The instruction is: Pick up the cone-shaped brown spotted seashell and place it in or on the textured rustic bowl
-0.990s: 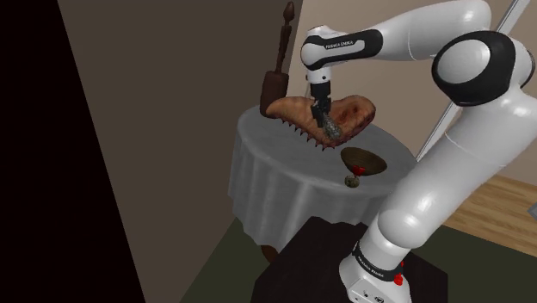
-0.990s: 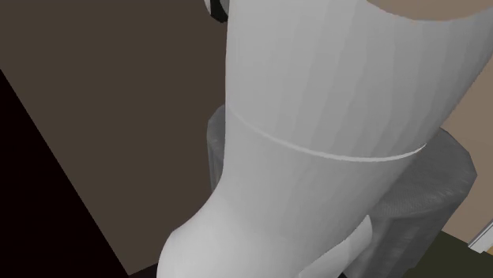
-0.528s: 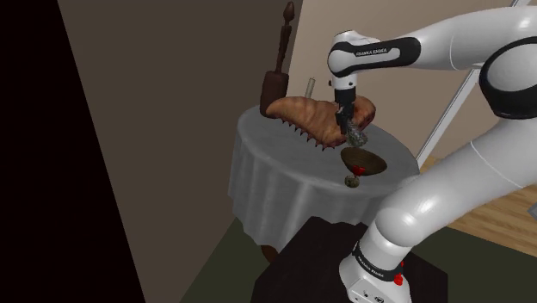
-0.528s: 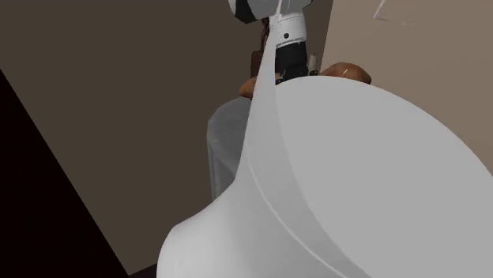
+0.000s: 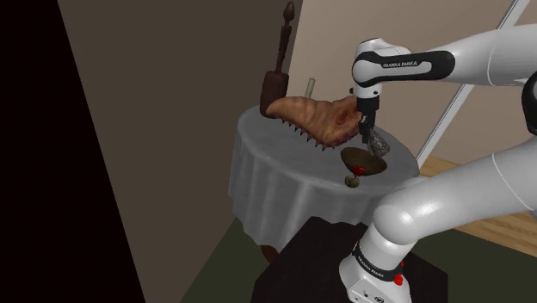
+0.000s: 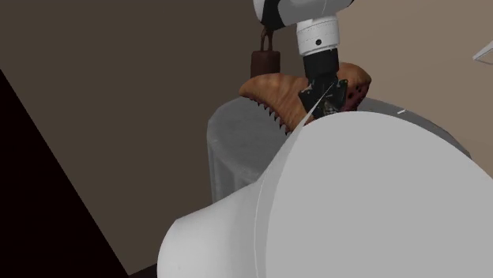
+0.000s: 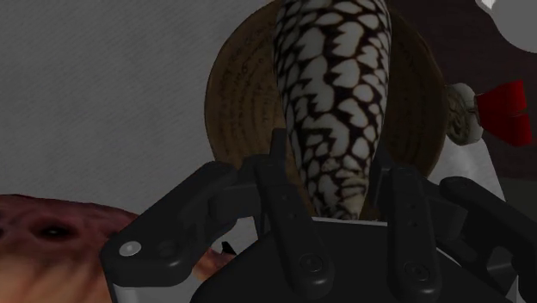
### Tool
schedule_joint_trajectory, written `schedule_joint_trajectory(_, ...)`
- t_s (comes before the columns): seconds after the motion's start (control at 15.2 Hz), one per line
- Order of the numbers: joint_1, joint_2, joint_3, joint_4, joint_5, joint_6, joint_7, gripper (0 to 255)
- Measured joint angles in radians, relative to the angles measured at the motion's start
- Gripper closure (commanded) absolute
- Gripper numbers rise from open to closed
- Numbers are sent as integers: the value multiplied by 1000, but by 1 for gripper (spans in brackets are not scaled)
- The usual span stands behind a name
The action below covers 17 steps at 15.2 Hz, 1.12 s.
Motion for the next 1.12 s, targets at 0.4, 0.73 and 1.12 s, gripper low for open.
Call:
schedule_joint_trajectory(0.4, -6, 6, -22, -66, -17, 72, 13, 255)
schedule_joint_trajectory(0.73, -7, 23, -41, -122, -29, 142, 31, 255)
schedule_joint_trajectory(1.12, -8, 28, -47, -135, -33, 162, 33, 255)
